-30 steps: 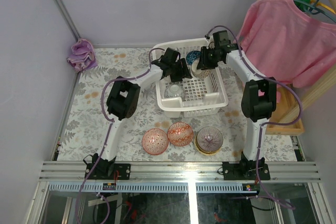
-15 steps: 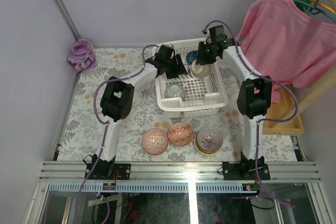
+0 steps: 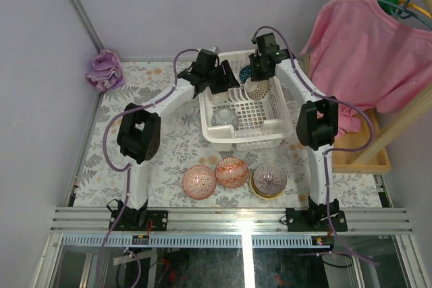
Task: Load the bowls into the dish rack
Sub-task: Adjust the bowl in the dish rack.
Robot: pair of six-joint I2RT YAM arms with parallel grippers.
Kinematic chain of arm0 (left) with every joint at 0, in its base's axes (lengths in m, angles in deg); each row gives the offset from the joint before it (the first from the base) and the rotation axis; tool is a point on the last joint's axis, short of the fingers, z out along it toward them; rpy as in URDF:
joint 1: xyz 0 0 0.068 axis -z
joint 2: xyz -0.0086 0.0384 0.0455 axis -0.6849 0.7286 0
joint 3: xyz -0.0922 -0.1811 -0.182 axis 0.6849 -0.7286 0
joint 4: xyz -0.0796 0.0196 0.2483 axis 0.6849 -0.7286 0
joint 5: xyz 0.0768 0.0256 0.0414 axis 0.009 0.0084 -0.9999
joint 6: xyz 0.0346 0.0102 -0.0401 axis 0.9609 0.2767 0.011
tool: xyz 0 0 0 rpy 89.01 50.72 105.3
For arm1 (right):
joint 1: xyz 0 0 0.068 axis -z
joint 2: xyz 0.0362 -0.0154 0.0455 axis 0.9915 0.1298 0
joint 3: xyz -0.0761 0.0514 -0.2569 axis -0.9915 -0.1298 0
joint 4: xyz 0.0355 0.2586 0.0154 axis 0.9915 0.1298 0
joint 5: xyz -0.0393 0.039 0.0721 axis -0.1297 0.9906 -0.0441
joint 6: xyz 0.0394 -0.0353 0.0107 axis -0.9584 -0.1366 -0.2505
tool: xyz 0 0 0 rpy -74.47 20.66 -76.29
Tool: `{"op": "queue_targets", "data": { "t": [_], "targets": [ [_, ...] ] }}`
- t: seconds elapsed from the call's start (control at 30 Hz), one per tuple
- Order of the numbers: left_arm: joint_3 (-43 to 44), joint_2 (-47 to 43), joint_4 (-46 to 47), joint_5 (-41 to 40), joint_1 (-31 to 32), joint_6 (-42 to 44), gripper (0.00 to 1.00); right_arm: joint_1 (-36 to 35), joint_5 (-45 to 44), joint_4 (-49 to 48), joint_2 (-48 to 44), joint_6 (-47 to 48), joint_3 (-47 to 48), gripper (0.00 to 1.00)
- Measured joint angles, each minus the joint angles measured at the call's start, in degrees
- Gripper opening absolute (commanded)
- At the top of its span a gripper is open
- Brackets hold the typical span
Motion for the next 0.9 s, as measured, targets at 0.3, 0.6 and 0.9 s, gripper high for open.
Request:
{"op": "queue_targets", "data": {
  "t": [0.3,0.6,0.9],
  "targets": [
    [-2.54,-3.41,0.00,0.00,-1.22,0.17,0.57,-1.88,-5.31,1.07,2.58,1.60,3.48,0.32],
    [-6.45,-7.98,-0.59,0.02,-2.54,1.01,0.62,-2.49,-1.70,-0.13,-1.68,1.05,-2.84,0.60],
    [-9.77,-21.51,-1.16,-0.79,-4.72,2.19,0.69,-2.51,7.37,-3.52,-17.46,-2.71,-10.34,0.64]
  ]
}}
